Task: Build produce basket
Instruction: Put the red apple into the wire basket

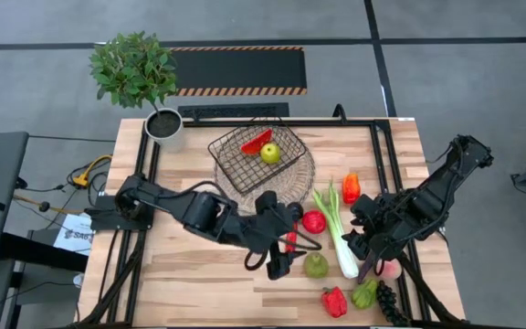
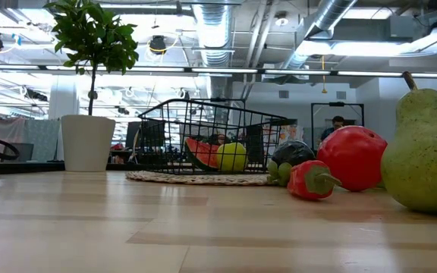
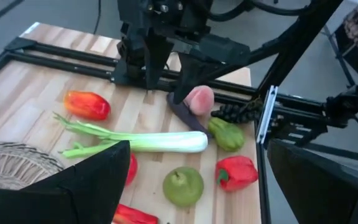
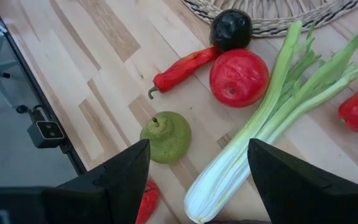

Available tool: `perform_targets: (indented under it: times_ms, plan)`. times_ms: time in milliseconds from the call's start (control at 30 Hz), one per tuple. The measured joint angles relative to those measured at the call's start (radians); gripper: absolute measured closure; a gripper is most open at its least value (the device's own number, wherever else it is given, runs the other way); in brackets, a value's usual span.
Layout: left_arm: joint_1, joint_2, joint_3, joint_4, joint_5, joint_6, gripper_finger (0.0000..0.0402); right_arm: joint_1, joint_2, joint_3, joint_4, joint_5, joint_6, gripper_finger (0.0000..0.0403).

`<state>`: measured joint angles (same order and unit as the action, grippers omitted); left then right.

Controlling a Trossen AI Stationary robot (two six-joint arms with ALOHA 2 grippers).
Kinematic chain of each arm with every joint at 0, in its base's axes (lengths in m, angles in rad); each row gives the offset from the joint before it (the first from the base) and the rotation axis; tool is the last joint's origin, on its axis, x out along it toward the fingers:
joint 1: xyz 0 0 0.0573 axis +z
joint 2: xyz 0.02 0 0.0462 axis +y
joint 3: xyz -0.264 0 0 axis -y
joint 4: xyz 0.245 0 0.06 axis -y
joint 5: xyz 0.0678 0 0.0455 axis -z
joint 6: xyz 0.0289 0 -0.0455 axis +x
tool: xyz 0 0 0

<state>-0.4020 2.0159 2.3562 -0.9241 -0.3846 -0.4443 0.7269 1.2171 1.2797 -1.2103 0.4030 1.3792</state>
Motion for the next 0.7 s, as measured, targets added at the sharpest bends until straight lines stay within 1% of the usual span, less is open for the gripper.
perform_targets:
  times_ms: [200,700]
  plan:
    - [-0.014,0.000,0.000,0.001,-0.041,-0.059,0.0038,0.000,0.000,0.000,-0.001,0.000,-0.003,0.0112]
    - [-0.014,0.000,0.000,0.031,-0.042,-0.080,0.0038,-0.002,0.000,0.000,0.001,0.000,-0.052,0.0112]
